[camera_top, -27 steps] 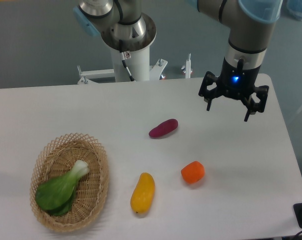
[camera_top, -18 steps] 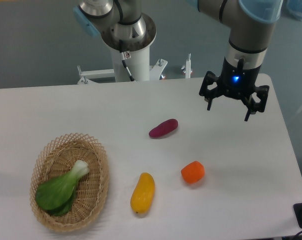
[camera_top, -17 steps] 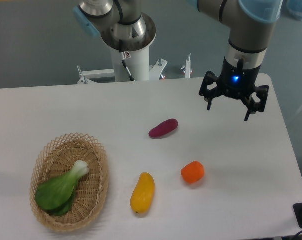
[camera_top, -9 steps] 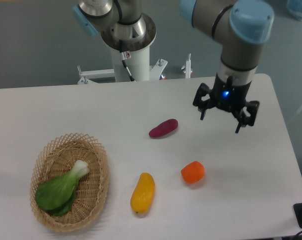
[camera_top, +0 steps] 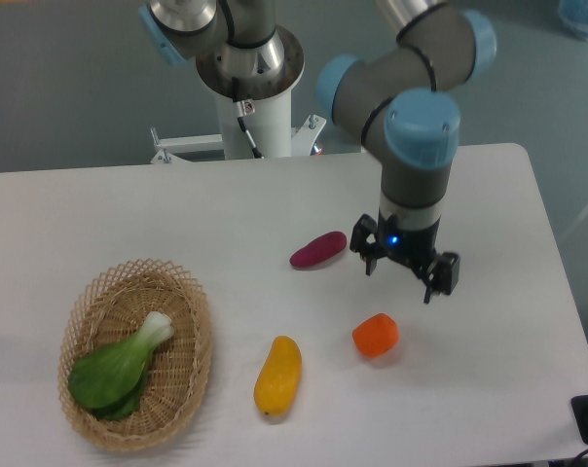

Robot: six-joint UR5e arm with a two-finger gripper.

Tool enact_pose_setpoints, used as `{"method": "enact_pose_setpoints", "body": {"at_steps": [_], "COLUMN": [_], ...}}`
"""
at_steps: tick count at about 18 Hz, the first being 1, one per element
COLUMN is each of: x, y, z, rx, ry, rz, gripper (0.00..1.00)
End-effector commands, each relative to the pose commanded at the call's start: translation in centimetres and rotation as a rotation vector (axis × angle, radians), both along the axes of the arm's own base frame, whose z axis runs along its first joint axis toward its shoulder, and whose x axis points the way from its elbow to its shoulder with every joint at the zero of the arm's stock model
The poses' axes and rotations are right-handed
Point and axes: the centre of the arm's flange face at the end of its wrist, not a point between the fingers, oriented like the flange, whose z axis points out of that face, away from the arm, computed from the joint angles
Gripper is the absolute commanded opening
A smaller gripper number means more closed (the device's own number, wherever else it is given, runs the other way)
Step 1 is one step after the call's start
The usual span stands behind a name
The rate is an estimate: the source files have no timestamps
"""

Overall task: Pick up the orange from the table
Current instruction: 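Move the open gripper down over the small orange fruit, then close the gripper around the orange fruit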

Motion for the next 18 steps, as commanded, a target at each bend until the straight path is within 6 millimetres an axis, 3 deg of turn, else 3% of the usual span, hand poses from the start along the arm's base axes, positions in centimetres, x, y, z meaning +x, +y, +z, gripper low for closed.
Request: {"method": "enact_pose_setpoints", "body": {"at_steps": [4, 9, 14, 18], "x": [0.4, 1.7, 1.9, 2.0], "y": [1.0, 4.5, 4.3, 4.2], "z": [-2.5, -6.1, -8.7, -9.4], "rx": [-0.046, -0.106, -0.083, -0.085], "ry": [-0.011, 0.028, 0.035, 0.032], "rz": [-0.038, -0.053, 0.042, 0.045], "gripper": [1.00, 1.00, 1.00, 1.00]}}
